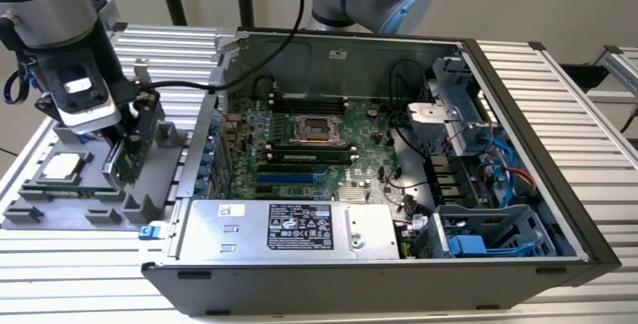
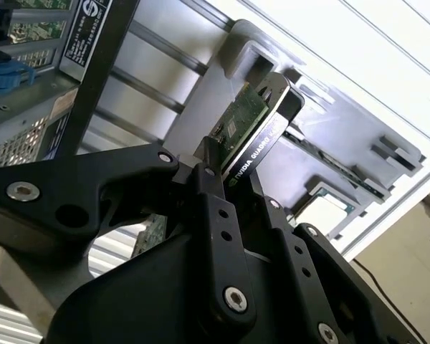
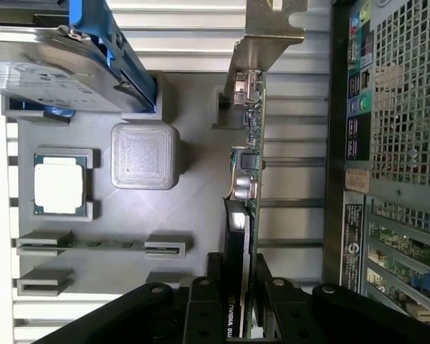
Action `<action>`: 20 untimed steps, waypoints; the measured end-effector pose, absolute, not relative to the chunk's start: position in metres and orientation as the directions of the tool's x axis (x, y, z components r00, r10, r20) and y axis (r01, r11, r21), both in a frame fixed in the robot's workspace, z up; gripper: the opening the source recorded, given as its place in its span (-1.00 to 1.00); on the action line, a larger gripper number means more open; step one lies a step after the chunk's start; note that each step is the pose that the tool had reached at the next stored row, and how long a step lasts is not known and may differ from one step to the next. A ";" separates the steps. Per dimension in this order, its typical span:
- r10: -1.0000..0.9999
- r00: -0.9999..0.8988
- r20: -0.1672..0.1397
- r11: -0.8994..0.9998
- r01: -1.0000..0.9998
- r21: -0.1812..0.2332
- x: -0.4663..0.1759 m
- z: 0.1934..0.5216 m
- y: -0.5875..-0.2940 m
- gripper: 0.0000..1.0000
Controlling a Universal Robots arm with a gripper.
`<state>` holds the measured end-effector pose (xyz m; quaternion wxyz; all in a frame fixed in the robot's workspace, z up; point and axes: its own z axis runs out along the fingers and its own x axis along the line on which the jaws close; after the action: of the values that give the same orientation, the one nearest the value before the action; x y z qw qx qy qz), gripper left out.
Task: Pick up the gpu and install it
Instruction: 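Pick up the gpu and move the gpu toward the slot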
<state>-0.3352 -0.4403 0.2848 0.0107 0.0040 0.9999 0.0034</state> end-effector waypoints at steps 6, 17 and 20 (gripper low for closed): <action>0.008 -1.000 -0.021 1.000 0.008 0.007 -0.335 0.289 -0.440 -1.00; 0.008 -1.000 -0.021 1.000 0.008 0.007 -0.335 0.301 -0.440 -1.00; 0.008 -1.000 -0.021 1.000 0.008 0.007 -0.335 0.301 -0.440 -1.00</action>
<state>-0.3352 -0.4404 0.3007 0.0107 0.0040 0.9999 0.0034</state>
